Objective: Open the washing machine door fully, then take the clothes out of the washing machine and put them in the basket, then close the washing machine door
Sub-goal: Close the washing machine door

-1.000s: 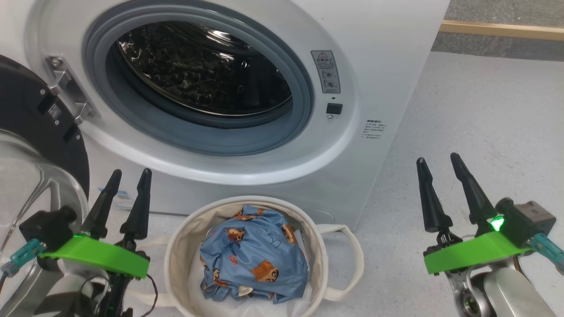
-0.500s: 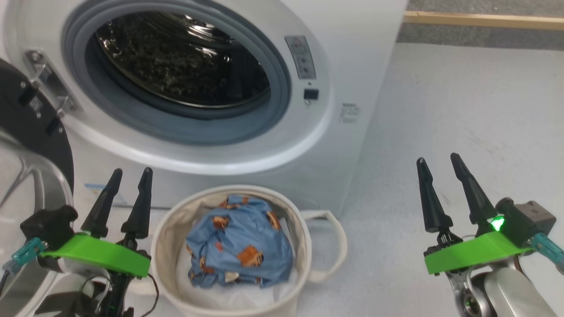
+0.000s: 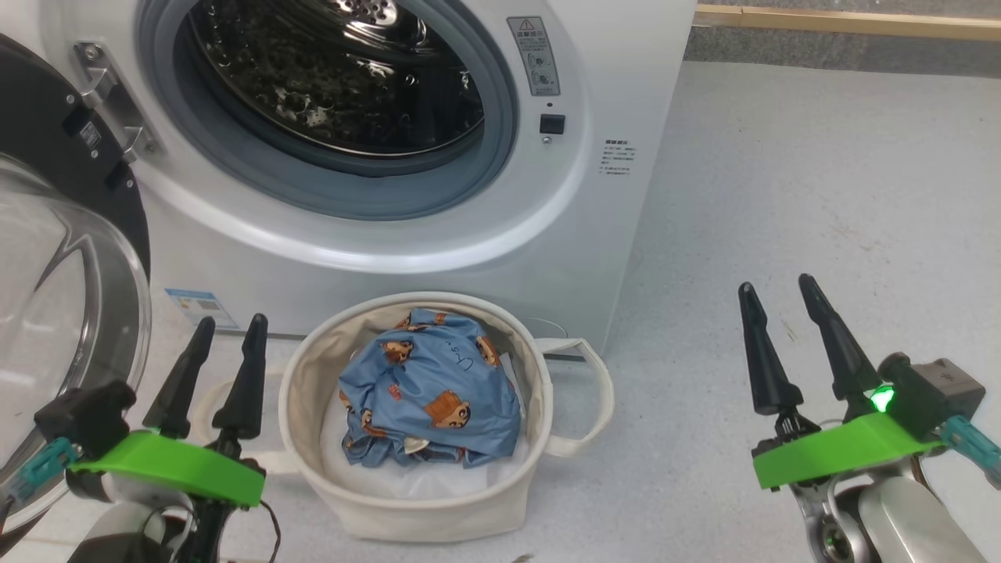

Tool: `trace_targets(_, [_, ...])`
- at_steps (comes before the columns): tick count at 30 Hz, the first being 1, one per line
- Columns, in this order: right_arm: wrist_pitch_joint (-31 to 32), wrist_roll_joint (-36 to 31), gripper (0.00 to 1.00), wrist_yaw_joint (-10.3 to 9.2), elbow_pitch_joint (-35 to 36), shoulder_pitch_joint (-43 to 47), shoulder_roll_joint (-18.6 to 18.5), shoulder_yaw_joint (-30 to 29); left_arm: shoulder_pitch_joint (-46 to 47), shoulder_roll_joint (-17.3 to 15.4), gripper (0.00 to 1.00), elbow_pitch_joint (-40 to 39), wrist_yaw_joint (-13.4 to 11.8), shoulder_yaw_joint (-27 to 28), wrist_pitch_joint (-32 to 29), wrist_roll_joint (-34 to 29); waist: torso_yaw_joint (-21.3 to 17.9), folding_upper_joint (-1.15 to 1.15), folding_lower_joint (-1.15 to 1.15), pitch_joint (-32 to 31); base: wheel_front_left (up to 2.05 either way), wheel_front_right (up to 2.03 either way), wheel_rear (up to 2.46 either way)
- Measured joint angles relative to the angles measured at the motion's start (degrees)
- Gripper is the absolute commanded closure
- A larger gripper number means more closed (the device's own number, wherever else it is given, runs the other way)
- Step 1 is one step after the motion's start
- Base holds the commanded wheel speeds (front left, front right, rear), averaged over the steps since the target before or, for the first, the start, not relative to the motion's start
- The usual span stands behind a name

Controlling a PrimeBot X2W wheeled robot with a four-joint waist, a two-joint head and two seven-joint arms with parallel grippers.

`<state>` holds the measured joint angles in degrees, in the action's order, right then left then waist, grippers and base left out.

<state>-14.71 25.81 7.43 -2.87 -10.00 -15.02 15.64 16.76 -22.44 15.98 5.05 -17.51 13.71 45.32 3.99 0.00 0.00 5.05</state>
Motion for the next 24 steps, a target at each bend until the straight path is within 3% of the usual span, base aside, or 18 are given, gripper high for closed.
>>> trace_targets(24, [0.00, 0.43, 0.00, 0.00, -0.12, 0.01, -0.05, 0.02, -0.02, -0.05, 0.00, 0.26, 0.02, -0.13, 0.01, 0.26, 0.10, 0.00, 0.00, -0.75, 0.00, 0.00, 0.00])
